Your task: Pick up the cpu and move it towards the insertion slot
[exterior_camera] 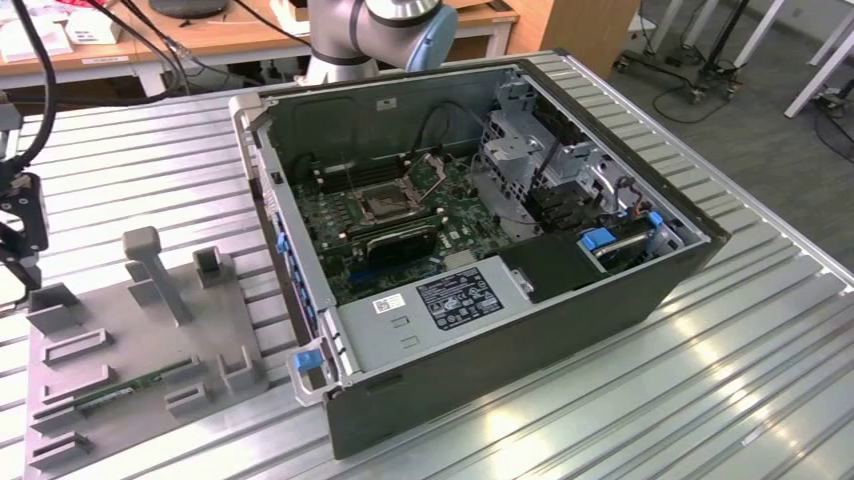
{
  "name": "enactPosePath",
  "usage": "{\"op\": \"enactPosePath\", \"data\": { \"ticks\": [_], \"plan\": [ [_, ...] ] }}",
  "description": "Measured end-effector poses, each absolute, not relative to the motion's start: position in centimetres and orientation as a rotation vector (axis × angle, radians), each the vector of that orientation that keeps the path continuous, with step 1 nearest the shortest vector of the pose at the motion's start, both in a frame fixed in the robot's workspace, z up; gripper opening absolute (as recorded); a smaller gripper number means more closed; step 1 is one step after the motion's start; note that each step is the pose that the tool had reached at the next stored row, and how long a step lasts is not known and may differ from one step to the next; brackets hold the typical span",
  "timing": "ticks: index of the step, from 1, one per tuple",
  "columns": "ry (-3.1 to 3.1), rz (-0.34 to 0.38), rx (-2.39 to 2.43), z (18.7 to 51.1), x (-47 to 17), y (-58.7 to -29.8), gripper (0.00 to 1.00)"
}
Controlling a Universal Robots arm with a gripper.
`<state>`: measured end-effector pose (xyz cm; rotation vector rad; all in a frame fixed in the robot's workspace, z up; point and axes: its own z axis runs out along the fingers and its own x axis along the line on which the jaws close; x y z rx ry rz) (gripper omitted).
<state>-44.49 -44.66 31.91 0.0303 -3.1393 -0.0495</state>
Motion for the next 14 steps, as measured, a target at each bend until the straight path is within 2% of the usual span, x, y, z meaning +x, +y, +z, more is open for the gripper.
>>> {"op": "enactPosePath", "data": {
  "ticks": [14],
  "plan": [
    [-3.140, -0.050, 0.030, 33.8, -44.5, -44.7, 0.54]
  ]
}}
